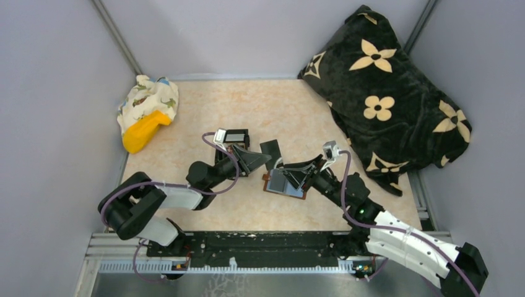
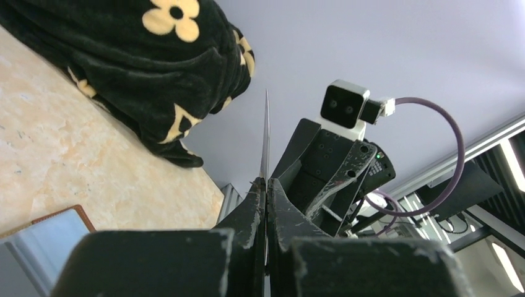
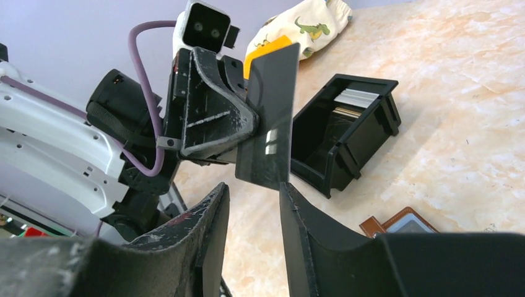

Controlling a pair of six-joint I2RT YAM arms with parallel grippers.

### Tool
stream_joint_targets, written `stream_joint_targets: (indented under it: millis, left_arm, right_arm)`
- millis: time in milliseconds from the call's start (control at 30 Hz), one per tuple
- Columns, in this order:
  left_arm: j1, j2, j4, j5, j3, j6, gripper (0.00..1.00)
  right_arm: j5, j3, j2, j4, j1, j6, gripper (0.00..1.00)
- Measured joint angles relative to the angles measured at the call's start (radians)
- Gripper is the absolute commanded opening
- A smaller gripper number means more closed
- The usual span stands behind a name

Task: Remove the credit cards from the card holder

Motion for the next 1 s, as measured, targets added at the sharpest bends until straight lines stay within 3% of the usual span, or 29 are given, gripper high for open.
stream_joint_targets:
  millis: [400,1000]
  left_arm:
    - [-0.004,-0.021,0.002,-0.001,0.0,-0.013,0.0]
    - [-0.007,-0.008,0.002,-0.008,0.0,-0.015,0.0]
  right_arm:
    - [-0.006,0.0,0.057,0.018,0.0,0.009,0.27]
    - [-0.009,0.0,0.001,0.019,0.0,0.016,0.27]
